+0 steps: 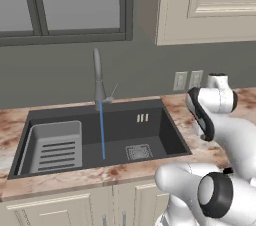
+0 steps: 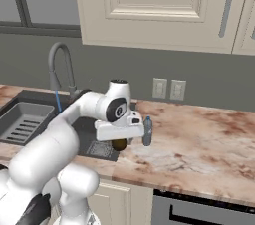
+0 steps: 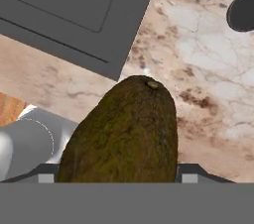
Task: Turn on the sink faucet. Then move the avocado from the counter to the sink. Turn off the sink. Move the vegetable from the sink to the pot next to the stove. Finally move the pot to the front left burner.
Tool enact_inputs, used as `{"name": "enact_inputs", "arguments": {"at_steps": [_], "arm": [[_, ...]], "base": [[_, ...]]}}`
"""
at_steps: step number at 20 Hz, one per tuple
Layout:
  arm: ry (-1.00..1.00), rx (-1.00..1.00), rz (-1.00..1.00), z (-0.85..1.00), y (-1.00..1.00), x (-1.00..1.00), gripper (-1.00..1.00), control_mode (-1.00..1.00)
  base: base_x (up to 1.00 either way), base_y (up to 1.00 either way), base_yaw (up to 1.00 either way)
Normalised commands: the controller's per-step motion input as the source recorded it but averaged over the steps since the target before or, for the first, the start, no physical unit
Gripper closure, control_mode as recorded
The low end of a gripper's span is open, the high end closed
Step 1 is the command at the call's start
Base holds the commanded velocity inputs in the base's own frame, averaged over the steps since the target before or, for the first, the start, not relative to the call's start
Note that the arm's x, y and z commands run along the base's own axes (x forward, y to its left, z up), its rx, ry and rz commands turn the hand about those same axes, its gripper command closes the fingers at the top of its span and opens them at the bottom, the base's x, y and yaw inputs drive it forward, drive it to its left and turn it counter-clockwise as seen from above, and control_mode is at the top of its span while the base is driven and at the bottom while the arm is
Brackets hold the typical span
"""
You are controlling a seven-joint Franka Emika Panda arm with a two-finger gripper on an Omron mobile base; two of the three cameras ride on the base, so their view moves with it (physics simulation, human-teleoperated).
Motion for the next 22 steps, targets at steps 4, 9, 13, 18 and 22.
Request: {"name": "enact_inputs", "arguments": {"at_steps": [4,9,13,18,22], "arm": [[0.06,-0.05,0.0,0.0,1.0,0.21,1.0,-1.0],[0.05,-0.02,0.0,0.0,1.0,0.39,1.0,-1.0],[0.03,0.0,0.0,0.0,0.97,0.54,1.0,-1.0],[0.01,0.0,0.0,-0.05,0.69,0.69,1.0,-1.0],[0.0,0.0,-0.01,-0.23,0.46,0.71,1.0,-1.0]], "base": [[0.0,0.0,0.0],[0.0,0.0,0.0],[0.0,0.0,0.0],[0.0,0.0,0.0],[0.0,0.0,0.0]]}}
